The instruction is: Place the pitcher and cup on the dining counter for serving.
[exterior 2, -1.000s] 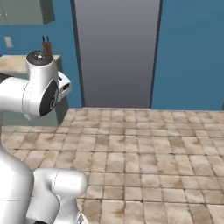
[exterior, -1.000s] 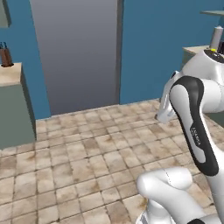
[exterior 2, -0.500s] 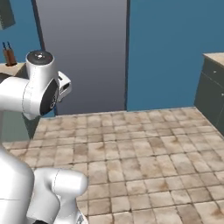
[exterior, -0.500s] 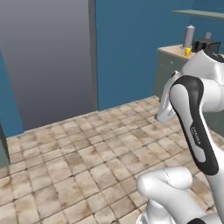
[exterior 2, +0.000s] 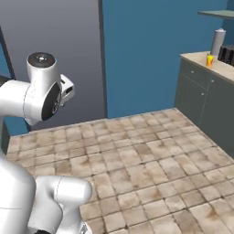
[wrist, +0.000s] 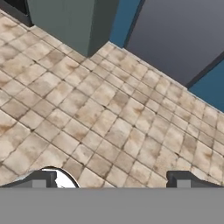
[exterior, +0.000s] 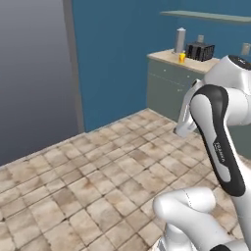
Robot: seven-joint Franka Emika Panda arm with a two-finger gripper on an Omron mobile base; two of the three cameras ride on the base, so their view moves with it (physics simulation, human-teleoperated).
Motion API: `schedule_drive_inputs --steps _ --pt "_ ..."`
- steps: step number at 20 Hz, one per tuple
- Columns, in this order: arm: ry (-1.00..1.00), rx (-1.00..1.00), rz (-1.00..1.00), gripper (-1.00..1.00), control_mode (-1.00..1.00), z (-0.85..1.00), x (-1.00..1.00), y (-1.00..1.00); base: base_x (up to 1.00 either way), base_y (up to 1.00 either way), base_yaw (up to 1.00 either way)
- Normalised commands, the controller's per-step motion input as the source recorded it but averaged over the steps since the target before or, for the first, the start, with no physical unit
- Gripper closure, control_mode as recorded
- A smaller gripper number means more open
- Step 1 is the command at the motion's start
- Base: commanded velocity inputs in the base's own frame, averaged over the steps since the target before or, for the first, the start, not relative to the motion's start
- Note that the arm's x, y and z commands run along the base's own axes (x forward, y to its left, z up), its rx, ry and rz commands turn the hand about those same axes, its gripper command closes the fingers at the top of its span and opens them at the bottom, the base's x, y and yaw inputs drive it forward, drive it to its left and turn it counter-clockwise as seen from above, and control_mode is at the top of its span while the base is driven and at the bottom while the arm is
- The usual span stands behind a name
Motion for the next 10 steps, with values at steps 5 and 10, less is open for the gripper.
schedule_drive_inputs --steps 5,10 --pt "0.0 0.0 0.0 -1.0 1.0 0.0 0.0 0.0 0.84 0.01 -0.38" --pt "0.0 0.0 0.0 -1.0 1.0 0.0 0.0 0.0 0.98 0.0 -0.37"
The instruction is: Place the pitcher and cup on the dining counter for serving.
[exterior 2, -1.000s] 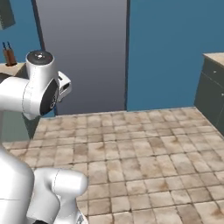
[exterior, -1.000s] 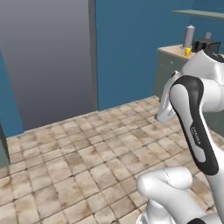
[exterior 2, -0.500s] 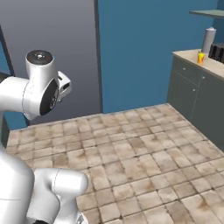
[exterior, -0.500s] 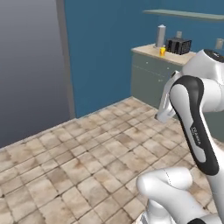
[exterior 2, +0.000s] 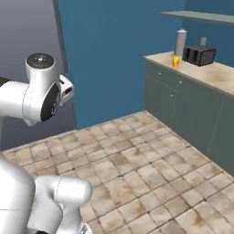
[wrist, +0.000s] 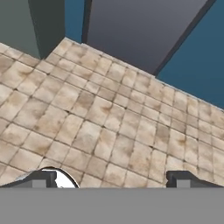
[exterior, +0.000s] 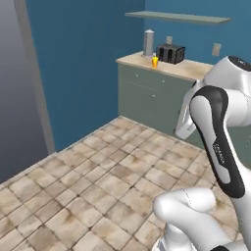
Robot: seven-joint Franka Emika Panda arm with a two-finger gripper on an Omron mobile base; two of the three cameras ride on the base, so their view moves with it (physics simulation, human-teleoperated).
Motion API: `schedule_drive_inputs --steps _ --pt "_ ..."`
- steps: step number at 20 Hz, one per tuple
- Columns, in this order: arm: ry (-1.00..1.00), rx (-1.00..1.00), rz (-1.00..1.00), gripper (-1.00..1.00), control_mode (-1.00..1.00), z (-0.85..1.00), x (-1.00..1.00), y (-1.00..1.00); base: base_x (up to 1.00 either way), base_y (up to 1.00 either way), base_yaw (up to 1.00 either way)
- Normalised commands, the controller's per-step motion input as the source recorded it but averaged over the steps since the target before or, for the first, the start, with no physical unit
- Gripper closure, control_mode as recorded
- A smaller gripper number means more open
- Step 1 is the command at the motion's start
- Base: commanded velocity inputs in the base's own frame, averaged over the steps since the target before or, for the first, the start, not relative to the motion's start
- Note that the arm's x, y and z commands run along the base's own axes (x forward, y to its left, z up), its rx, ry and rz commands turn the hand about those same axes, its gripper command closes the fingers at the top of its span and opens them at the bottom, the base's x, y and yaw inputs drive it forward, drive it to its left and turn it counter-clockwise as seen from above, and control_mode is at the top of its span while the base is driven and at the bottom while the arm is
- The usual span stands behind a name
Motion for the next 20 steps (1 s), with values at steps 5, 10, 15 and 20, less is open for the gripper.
schedule_drive_inputs --steps 5,10,15,20 --pt "0.0 0.0 0.0 -1.0 1.0 0.0 0.0 0.0 1.0 0.0 -0.32" --pt "0.0 0.0 0.0 -1.0 1.0 0.0 0.0 0.0 1.0 0.17 -0.37" --pt "0.0 0.0 0.0 -1.0 1.0 0.0 0.0 0.0 1.0 0.43 -0.43" --pt "0.0 0.0 0.0 -1.0 1.0 0.0 0.0 0.0 1.0 0.62 -0.45"
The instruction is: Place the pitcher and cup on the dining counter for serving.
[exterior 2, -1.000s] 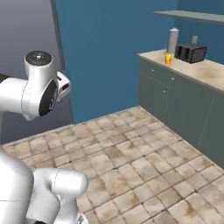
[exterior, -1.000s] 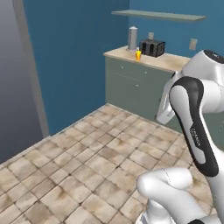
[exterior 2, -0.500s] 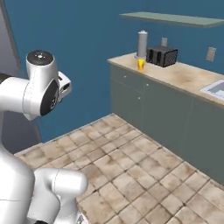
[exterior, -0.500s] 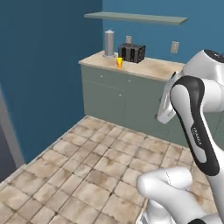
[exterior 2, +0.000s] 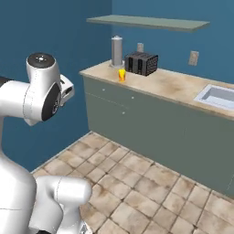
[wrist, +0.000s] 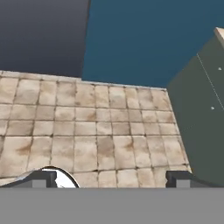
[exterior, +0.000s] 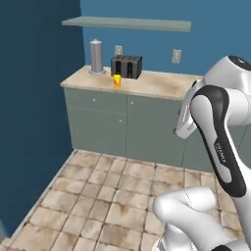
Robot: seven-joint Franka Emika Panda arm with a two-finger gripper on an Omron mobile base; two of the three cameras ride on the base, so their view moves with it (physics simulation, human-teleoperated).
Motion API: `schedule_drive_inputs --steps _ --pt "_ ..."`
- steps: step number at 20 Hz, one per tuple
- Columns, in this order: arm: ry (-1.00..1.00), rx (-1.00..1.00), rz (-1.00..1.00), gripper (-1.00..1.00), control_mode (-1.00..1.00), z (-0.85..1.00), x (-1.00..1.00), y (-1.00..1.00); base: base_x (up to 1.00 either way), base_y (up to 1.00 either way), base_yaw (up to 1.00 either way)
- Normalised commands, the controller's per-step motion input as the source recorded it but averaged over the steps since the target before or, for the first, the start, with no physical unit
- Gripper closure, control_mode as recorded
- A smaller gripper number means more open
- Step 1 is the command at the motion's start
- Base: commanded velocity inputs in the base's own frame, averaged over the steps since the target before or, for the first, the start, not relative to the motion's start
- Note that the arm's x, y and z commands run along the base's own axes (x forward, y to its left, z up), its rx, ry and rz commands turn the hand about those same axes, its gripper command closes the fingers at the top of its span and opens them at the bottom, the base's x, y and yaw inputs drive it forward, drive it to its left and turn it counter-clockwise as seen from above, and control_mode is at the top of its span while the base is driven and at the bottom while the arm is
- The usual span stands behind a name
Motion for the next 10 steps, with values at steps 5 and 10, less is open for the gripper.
schedule_drive_inputs --steps 5,10 --pt "0.0 0.0 0.0 -1.0 1.0 0.0 0.0 0.0 0.93 0.98 -0.44" --pt "0.0 0.0 0.0 -1.0 1.0 0.0 0.0 0.0 0.56 0.86 -0.33"
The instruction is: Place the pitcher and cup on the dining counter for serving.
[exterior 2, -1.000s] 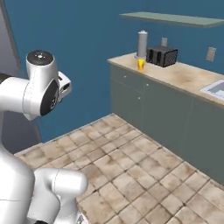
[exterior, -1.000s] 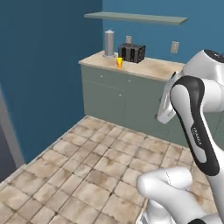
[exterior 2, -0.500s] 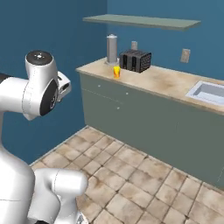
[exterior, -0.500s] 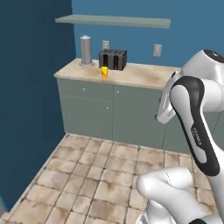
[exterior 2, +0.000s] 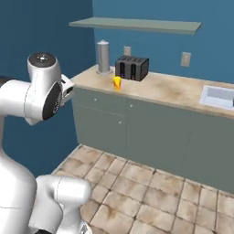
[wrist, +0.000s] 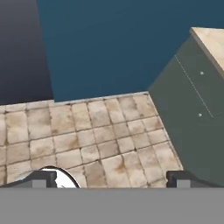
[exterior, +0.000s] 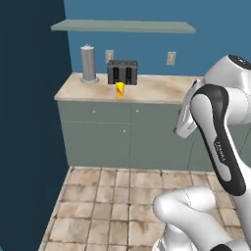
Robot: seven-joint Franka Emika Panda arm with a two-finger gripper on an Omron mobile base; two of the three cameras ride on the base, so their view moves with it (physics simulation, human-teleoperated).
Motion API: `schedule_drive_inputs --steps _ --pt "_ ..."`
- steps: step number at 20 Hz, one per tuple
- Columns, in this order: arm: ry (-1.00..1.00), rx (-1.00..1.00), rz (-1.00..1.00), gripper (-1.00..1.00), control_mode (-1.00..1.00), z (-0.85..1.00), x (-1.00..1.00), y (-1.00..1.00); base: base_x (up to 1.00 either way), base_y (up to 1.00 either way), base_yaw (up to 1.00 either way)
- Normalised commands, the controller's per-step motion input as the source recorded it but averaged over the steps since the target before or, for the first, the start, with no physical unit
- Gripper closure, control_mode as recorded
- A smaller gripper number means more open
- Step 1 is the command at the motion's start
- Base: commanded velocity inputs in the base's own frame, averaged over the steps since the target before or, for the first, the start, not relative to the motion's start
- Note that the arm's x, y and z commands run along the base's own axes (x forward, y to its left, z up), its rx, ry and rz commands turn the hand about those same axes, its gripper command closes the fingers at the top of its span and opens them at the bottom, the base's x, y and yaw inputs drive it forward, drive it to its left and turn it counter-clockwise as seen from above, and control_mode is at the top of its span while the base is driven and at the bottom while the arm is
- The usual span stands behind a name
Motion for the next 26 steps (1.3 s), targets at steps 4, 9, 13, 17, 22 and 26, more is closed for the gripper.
schedule_drive_inputs --steps 4,9,13,17,22,26 --pt "0.0 0.0 0.0 -1.0 1.0 0.0 0.0 0.0 0.84 0.88 -0.37" --pt "0.0 0.0 0.0 -1.0 1.0 0.0 0.0 0.0 0.73 0.34 -0.35" --pt "0.0 0.0 0.0 -1.0 1.0 0.0 0.0 0.0 0.97 0.39 -0.38" --pt "0.0 0.0 0.0 -1.0 1.0 0.0 0.0 0.0 0.88 0.52 -0.42" --pt "0.0 0.0 0.0 -1.0 1.0 0.0 0.0 0.0 0.72 0.55 -0.37" --pt "0.0 0.0 0.0 -1.0 1.0 0.0 0.0 0.0 0.71 0.53 -0.29"
